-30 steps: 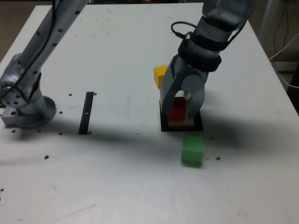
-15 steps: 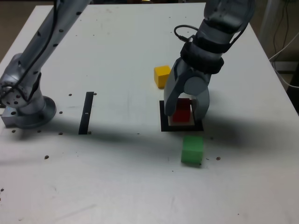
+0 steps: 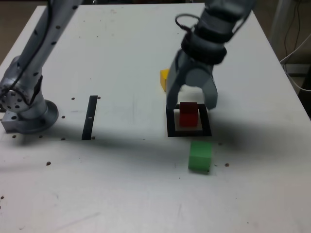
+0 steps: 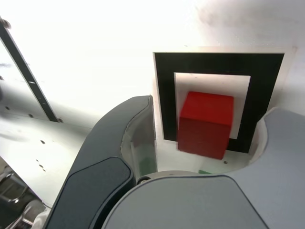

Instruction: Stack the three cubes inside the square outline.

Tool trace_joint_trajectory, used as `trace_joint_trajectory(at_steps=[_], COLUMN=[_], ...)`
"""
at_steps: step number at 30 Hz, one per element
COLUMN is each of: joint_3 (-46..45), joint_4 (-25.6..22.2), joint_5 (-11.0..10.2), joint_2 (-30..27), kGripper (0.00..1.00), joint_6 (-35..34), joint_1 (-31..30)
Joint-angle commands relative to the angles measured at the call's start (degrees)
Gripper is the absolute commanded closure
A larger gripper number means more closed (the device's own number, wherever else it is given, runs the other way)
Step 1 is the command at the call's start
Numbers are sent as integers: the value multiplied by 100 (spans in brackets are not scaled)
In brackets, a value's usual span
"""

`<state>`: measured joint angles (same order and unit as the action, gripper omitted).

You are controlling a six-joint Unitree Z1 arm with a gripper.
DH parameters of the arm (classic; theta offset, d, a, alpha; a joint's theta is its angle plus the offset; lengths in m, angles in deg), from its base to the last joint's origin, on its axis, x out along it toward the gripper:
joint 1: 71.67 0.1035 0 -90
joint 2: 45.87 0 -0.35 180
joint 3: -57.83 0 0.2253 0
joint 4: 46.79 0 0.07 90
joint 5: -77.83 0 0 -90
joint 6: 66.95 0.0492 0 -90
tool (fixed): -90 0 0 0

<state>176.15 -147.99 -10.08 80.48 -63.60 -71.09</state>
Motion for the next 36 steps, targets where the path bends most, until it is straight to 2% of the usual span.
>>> trace_joint_trajectory(at_steps=[1,9,20,28,36], joint_3=[-91,-325,-461,-602,-684], joint_4=[-24,-25,43,224,441], joint_5=[-90,-359,-441,-390,-143], joint_2=[-200,-640,-648,-445,-181], kGripper=[1,1,1,1,1], joint_6=[-9,193,774,1102,1394], joint_1=[71,561,1583,2008,2131])
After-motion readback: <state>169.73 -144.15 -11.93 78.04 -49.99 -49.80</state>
